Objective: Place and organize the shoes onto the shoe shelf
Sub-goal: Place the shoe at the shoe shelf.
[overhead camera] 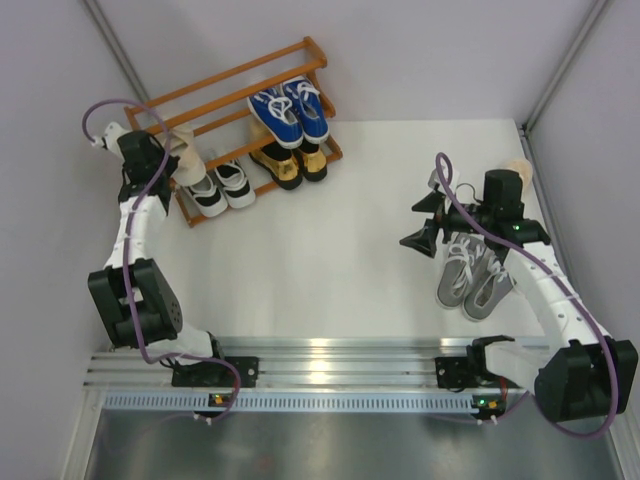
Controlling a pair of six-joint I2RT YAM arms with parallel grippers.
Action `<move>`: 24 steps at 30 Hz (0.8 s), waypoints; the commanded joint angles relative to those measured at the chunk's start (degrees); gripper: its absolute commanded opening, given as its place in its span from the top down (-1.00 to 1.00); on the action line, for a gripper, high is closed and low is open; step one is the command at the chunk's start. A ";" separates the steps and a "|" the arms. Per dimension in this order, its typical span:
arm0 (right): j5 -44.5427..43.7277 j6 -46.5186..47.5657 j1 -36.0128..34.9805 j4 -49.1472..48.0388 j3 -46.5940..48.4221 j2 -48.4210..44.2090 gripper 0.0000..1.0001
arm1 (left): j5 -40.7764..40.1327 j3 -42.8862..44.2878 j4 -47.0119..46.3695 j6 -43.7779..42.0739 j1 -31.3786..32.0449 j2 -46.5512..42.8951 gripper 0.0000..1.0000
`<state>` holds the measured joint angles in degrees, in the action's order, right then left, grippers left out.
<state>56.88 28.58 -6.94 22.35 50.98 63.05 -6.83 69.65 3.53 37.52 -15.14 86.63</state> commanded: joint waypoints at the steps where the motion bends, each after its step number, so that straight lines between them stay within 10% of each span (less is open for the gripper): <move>1: 1.74 1.75 0.79 -0.73 -0.36 -1.44 -0.99 | 1.82 2.69 -4.68 0.54 -0.95 -2.79 1.00; 12: 1.65 1.74 1.31 -0.64 -0.36 -1.44 -0.99 | 2.52 2.07 -2.05 0.80 -1.30 -5.94 -0.32; 24: -2.11 2.71 5.97 0.06 -0.09 -3.72 -0.99 | 2.16 -7.76 4.29 -2.97 -1.30 -22.37 -0.47</move>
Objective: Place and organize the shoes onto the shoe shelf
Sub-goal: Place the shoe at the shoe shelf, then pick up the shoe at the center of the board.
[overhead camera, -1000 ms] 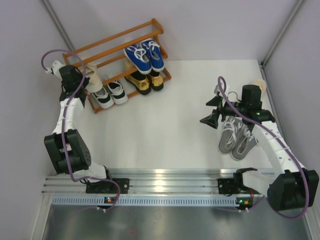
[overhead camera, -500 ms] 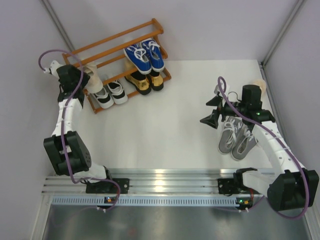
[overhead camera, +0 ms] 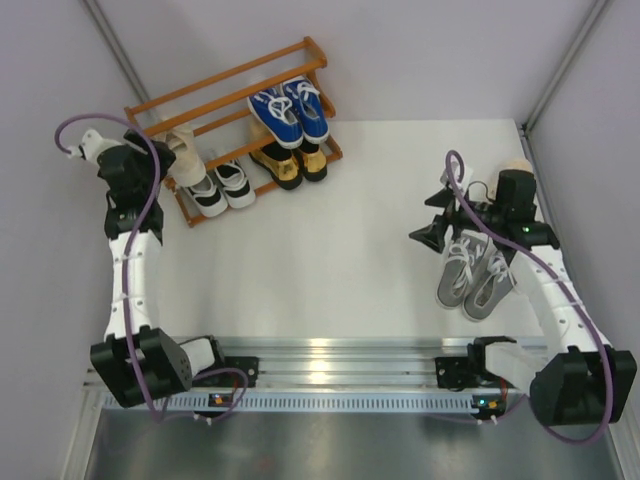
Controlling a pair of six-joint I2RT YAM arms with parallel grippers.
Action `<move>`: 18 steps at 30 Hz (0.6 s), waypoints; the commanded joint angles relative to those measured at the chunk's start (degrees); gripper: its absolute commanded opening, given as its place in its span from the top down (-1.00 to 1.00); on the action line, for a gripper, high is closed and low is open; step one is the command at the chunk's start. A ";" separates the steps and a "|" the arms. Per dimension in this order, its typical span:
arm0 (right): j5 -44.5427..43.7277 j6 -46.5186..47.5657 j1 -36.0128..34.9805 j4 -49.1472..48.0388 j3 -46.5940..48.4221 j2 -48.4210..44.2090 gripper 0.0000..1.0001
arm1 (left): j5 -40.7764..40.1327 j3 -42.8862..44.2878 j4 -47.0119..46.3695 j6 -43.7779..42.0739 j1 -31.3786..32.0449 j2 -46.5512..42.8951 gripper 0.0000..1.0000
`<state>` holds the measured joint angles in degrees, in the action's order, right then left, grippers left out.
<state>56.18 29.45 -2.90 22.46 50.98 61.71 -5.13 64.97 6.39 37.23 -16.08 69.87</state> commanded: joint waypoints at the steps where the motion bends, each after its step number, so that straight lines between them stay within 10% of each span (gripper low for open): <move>1: -2.56 1.75 3.06 -0.22 -0.18 -3.26 -0.99 | 1.51 -4.14 1.52 -3.21 -0.36 -9.01 -0.47; 18: -43.68 -30.65 21.53 2.33 12.82 6.39 -0.99 | 38.34 -29.54 -0.24 -2.95 4.20 -33.47 -0.78</move>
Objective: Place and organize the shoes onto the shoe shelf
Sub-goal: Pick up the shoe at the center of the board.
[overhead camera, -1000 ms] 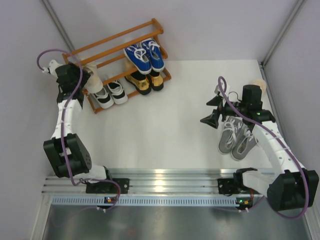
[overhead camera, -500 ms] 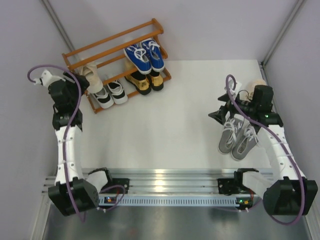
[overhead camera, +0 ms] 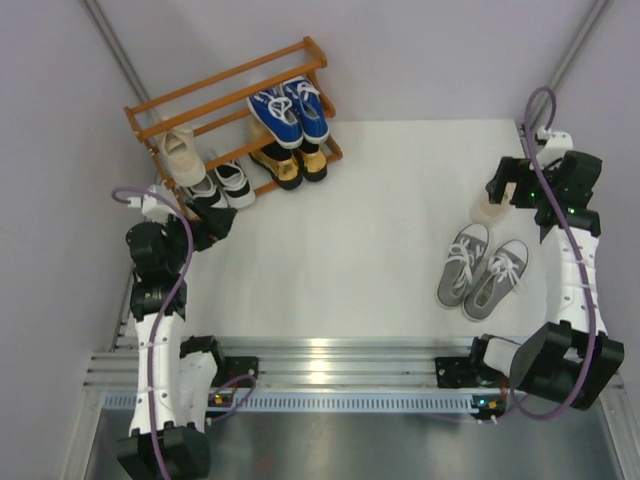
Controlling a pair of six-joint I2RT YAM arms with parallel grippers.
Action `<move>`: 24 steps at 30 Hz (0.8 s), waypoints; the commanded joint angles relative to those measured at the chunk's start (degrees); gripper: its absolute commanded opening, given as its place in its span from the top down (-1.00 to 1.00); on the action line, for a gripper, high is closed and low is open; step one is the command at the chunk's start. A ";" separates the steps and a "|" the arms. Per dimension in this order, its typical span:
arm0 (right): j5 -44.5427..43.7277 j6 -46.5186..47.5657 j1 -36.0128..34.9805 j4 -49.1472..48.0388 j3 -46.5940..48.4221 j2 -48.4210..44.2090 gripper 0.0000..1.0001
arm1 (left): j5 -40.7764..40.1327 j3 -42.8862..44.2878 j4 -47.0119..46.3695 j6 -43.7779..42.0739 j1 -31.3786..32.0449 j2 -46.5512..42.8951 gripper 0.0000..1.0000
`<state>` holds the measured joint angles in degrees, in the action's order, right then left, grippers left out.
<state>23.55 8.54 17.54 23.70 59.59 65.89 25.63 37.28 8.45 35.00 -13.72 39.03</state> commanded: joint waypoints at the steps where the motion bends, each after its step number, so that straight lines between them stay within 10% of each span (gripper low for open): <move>1: -12.98 -11.24 1.01 0.99 5.26 3.18 -0.99 | 8.29 -3.34 -2.30 -1.42 2.46 -3.16 -0.78; 11: -26.62 -19.61 1.18 -1.20 11.16 19.18 -0.90 | 12.08 -8.98 -2.30 -3.80 6.86 -6.68 -0.77; 24: -23.90 -19.26 2.94 -4.28 15.03 35.27 -0.49 | 12.43 -9.33 -2.30 -3.36 7.12 -4.92 -0.77</move>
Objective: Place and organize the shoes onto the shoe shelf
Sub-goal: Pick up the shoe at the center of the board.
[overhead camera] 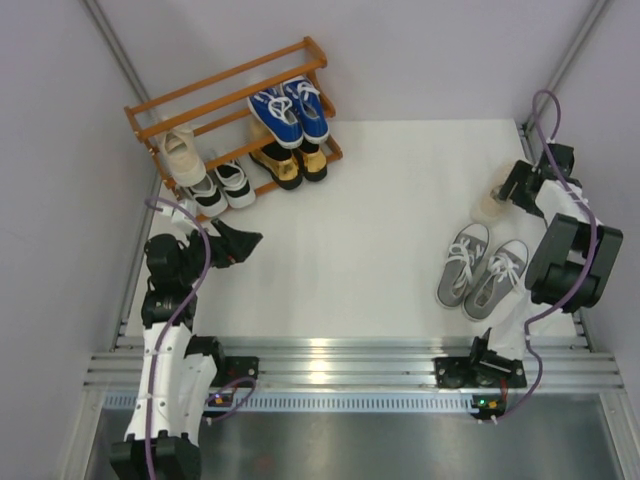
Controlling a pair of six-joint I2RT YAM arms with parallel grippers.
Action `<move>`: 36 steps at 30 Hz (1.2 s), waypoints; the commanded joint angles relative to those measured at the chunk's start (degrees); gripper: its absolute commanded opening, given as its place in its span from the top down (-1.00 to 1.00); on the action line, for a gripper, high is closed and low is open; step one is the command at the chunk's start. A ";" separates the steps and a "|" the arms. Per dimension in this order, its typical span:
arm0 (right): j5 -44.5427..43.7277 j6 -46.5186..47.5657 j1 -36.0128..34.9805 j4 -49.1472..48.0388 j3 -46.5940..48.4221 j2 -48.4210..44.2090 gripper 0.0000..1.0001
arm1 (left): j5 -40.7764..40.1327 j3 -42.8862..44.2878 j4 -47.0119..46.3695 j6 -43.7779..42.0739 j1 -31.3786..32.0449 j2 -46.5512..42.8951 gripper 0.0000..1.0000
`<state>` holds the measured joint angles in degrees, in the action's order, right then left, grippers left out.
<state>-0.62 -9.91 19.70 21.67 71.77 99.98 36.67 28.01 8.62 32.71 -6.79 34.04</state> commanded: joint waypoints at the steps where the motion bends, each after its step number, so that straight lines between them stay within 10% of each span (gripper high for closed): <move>1: 0.27 -0.81 0.77 -2.68 2.85 1.70 -0.44 | 1.30 -0.06 -2.56 -1.07 0.19 0.15 -0.77; 8: 4.22 -0.63 0.69 -2.69 4.43 6.01 -0.10 | 1.57 -0.06 -2.47 -0.89 0.19 0.76 -0.77; 12: 8.09 -0.28 1.30 -2.51 5.66 6.80 0.60 | 2.97 -0.41 -3.78 -0.54 0.19 1.03 -0.78; 18: 14.06 2.26 2.27 -6.19 4.96 2.07 1.00 | 6.83 -1.64 -7.91 1.83 0.19 2.17 -0.79; 30: 37.93 19.21 -1.59 -4.19 -0.31 -14.37 1.00 | 13.17 -0.33 -19.87 13.78 1.68 10.60 -0.81; 36: 45.79 33.18 -10.72 5.46 -5.23 -22.98 1.00 | -0.35 5.56 -20.13 15.46 17.66 15.08 -0.83</move>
<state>34.79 14.04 13.15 22.76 68.03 81.45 42.76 29.04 -6.00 46.54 4.32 48.66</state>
